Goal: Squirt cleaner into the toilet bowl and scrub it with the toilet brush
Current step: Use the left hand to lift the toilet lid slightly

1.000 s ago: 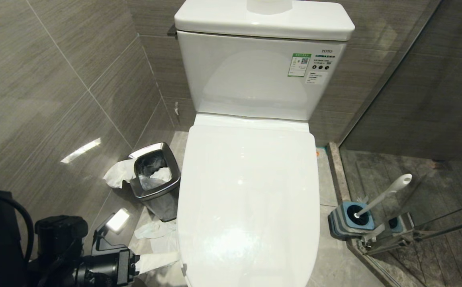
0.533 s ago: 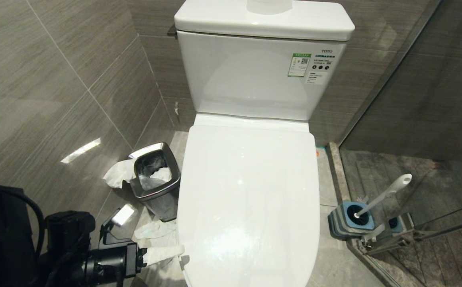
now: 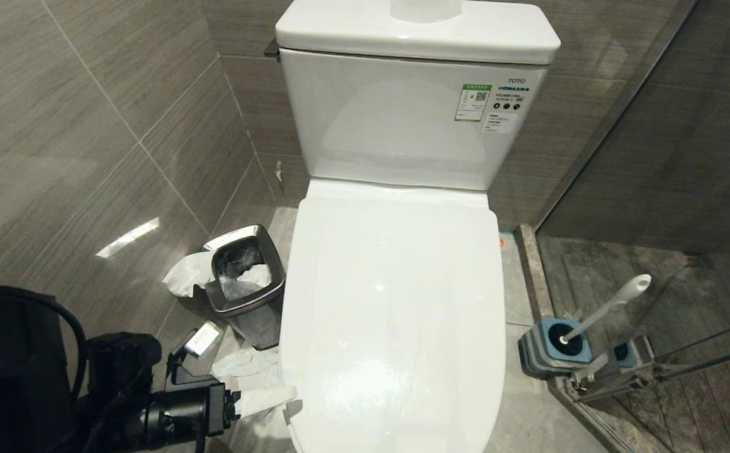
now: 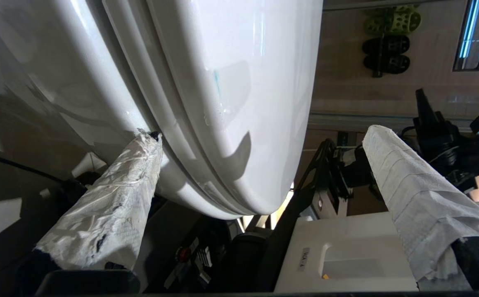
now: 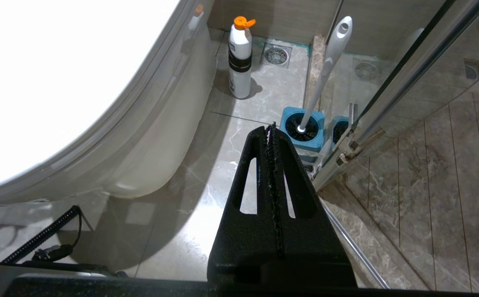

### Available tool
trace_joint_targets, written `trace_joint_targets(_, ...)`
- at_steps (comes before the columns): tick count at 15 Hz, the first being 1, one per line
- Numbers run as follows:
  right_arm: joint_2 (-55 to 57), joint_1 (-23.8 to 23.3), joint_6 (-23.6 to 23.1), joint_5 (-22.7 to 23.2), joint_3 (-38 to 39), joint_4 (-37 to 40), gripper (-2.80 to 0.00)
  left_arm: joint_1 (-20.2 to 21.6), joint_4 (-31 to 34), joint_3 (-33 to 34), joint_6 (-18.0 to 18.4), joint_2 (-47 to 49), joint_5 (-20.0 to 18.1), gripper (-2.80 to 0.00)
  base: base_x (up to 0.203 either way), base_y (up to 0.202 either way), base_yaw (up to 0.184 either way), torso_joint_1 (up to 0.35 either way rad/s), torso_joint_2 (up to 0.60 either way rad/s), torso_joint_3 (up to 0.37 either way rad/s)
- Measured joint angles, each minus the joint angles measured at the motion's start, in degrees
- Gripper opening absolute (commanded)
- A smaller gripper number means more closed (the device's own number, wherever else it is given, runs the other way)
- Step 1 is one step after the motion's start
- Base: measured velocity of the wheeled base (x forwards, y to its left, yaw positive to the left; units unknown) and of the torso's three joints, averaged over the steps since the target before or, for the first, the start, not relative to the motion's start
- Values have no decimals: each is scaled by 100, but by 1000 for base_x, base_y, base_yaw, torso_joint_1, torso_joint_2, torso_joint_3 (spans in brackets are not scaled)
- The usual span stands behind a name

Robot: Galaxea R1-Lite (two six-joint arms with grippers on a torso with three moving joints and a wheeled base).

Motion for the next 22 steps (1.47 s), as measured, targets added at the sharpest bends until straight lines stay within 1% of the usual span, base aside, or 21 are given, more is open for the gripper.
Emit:
trace_joint_targets(1, 0, 0, 0, 0, 0, 0, -280, -33, 23, 1, 113, 29, 63, 0, 0, 0, 0, 0, 0, 0)
trace_joint_targets(3, 0, -2, -3, 0, -2, 0, -280, -97, 152, 10, 460, 83, 206, 0, 0, 0, 0, 0, 0, 0)
trace_joint_targets(4, 0, 0, 0, 0, 0, 0, -280, -118, 267, 10, 620, 94, 219, 0, 0, 0, 0, 0, 0, 0)
trace_joint_targets(5, 0, -2, 2, 0, 0, 0, -280, -143, 337, 10, 710, 99, 234, 0, 0, 0, 0, 0, 0, 0)
trace_joint_targets(8, 0, 0, 0, 0, 0, 0, -280, -315, 364, 30, 758, 91, 277, 0, 0, 0, 0, 0, 0, 0)
trace_joint_targets(13, 0, 0, 0, 0, -2, 0, -280, -676, 378, 62, 715, 74, 321, 0, 0, 0, 0, 0, 0, 0)
trace_joint_targets(16, 0, -2, 0, 0, -2, -2, -280, -843, 383, 6, 620, 69, 307, 0, 0, 0, 0, 0, 0, 0)
trace_joint_targets(19, 0, -2, 0, -2, -2, 0, -280, -897, 366, 2, 574, -43, 280, 0, 0, 0, 0, 0, 0, 0)
trace_joint_targets(21, 0, 0, 0, 0, -2, 2, -280, -900, 223, 35, 328, -168, 272, 0, 0, 0, 0, 0, 0, 0)
trace_joint_targets(22, 0, 0, -1, 0, -2, 0, -280, -901, 94, 52, 107, -239, 255, 0, 0, 0, 0, 0, 0, 0)
